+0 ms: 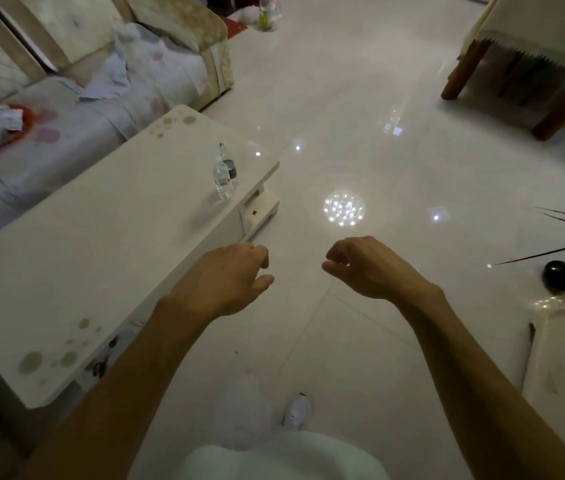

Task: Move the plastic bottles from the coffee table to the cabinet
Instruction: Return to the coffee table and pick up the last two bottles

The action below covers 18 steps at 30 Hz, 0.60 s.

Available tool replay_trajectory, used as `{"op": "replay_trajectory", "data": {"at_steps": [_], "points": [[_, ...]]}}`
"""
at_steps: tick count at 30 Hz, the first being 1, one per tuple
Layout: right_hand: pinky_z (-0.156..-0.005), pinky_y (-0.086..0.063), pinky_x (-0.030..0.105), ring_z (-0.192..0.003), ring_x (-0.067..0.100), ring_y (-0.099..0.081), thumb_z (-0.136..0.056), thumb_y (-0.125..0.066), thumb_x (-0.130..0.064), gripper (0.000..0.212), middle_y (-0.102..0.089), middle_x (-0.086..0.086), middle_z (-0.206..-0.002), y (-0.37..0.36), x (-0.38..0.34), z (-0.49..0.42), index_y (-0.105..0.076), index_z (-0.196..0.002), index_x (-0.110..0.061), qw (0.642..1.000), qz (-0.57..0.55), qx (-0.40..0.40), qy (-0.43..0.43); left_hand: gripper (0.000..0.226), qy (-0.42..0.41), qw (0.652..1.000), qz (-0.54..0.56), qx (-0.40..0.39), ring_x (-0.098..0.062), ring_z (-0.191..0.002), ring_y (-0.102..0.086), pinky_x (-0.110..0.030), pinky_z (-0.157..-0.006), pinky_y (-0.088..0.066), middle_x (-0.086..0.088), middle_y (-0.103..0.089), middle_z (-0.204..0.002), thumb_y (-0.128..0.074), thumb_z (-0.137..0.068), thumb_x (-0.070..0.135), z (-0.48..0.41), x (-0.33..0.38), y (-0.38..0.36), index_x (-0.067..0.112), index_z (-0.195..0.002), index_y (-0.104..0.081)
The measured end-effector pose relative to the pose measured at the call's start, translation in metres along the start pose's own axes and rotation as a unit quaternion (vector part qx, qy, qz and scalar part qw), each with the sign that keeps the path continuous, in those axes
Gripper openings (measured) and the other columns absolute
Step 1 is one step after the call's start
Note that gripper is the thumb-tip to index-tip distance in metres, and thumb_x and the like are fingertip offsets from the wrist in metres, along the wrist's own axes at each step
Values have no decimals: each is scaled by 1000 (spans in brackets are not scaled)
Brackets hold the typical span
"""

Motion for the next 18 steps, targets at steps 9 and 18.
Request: {"op": "replay_trajectory", "data": {"at_steps": [9, 18], "points": [[-84, -47, 23, -103, 17, -63, -97, -51, -36, 39, -66, 6, -120, 22, -21, -99, -61, -124, -9, 1000, 0, -19, 24, 37, 20, 1000, 18, 0, -19, -103, -58, -36, -89, -50, -2, -60, -121, -49, -93, 45, -80, -61, 31, 21, -121, -54], [-81, -41, 19, -102, 14, -60, -97, -51, -36, 39, -64, 5, -121, 62, -37, -211, -59, -125, -12, 1000, 0, -2, 7, 35, 32, 997, 70, 4, -19, -102, -59, -34, -88, -49, -2, -61, -121, -50, -93, 44, -165, -139, 81, 22, -119, -55]]}}
Point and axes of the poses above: each hand's wrist, its own z-axis away from the middle knuckle, its own y-axis out of the back of the hand, x = y × z, the point moved 3 cm from there along -z, towards the middle knuckle
